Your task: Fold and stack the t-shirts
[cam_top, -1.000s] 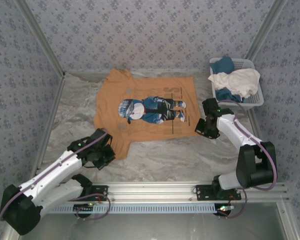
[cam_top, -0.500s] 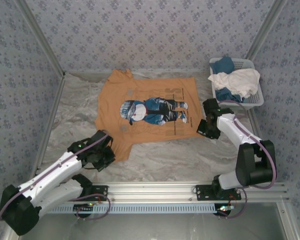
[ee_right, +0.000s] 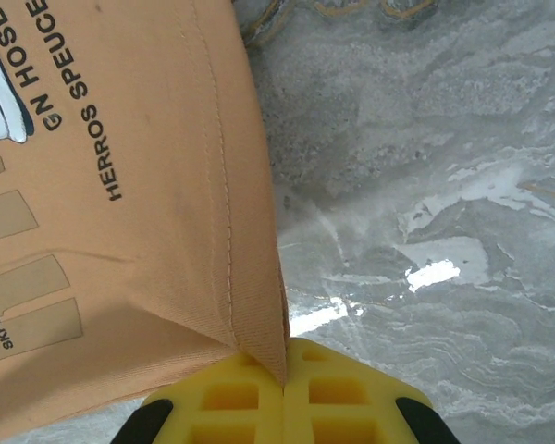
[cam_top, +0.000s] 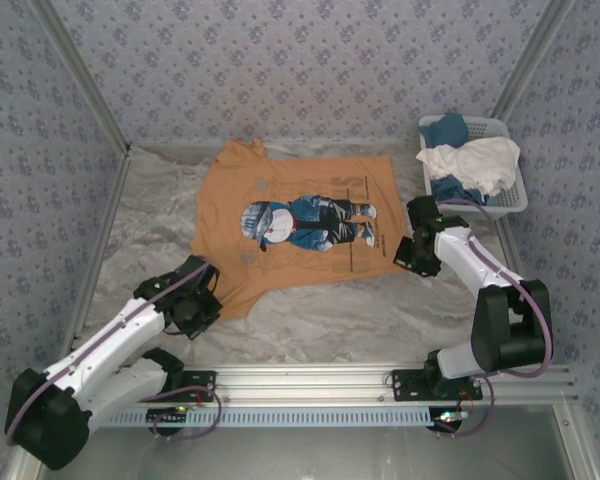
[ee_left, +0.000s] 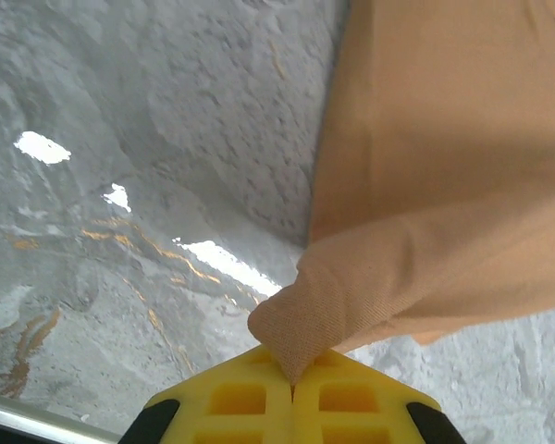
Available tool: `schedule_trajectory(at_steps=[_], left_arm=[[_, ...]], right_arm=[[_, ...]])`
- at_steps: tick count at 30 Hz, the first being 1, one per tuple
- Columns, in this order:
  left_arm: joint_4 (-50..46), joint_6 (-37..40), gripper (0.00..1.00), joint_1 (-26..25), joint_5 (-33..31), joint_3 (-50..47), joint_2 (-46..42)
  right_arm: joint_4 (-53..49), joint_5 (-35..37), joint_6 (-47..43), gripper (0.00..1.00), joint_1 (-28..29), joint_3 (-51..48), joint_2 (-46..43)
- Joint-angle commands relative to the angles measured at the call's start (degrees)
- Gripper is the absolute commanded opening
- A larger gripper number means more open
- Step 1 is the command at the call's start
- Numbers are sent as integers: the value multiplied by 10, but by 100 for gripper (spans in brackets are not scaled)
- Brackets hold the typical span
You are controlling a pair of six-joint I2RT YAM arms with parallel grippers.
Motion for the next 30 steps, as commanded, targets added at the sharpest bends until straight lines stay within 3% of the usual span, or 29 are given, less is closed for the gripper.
schedule_trajectory(at_steps=[1, 9, 12, 16, 21, 25, 30], left_arm=[[-31, -43, 0, 34, -14, 14, 33], [-1, 64, 2, 79, -46, 20, 118], [-22, 95, 29, 70, -41, 38, 131], [-71, 153, 43, 9, -63, 80, 115], [-44, 233, 44, -69, -33, 96, 95], [15, 283, 44, -97, 6, 96, 142], [50, 329, 46, -114, -11, 122, 252]], right_arm=[[4, -13, -15, 0, 2, 18, 18], [7, -29, -7, 0, 8, -22, 22], [10, -38, -2, 0, 8, -39, 25], [-17, -42, 7, 14, 6, -43, 20], [-42, -17, 22, 37, 5, -46, -33], [-43, -14, 34, 39, 7, -40, -61], [-40, -25, 35, 40, 11, -37, -65]])
